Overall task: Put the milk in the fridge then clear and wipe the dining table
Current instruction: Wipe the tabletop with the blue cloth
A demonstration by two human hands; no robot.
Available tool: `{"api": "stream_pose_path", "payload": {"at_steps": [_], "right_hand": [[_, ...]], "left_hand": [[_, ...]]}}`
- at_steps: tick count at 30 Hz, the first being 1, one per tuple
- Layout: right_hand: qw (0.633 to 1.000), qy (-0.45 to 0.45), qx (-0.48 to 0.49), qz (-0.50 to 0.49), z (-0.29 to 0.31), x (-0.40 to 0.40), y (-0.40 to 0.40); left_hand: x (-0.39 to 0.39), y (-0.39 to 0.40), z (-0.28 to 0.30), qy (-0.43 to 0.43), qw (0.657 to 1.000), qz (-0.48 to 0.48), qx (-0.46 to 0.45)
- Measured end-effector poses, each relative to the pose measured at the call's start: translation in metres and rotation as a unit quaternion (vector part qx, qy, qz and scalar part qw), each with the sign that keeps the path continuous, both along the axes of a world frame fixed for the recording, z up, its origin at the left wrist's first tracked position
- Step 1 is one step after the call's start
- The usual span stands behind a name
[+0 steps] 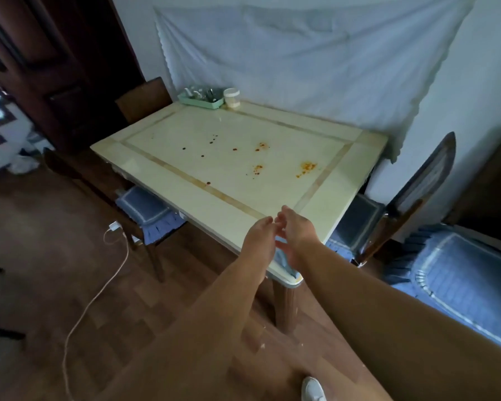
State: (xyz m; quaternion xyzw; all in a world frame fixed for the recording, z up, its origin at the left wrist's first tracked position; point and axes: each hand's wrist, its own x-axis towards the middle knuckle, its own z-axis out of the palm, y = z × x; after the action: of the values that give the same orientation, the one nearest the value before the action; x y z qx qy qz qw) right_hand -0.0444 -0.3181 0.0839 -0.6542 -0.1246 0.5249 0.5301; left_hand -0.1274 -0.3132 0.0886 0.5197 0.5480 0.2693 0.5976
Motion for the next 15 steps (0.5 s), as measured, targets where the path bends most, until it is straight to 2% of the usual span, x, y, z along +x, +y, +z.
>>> {"api": "stream_pose_path", "payload": {"at_steps": [4, 7, 8, 10, 15], "right_hand": [[0.999, 0.014, -0.025, 0.015, -0.015, 0.024, 0.022], [0.998, 0.027, -0.049, 0.035, -0.024, 0.046, 0.030], [0.997, 0.029, -0.054, 0.038, -0.027, 0.055, 0.033], [0.997, 0.028, -0.063, 0.041, -0.034, 0.072, 0.041], [0.994, 0.055, -0.089, 0.042, -0.057, 0.097, 0.049]], "left_hand": [[0.018, 0.019, -0.018, 0.006, 0.996, 0.064, -0.054], [0.027, 0.029, -0.039, 0.094, 0.994, 0.037, -0.037], [0.032, 0.030, -0.042, 0.086, 0.993, 0.051, -0.063], [0.039, 0.035, -0.054, 0.136, 0.987, 0.048, -0.067], [0.052, 0.046, -0.089, 0.189, 0.978, 0.035, -0.075]]}}
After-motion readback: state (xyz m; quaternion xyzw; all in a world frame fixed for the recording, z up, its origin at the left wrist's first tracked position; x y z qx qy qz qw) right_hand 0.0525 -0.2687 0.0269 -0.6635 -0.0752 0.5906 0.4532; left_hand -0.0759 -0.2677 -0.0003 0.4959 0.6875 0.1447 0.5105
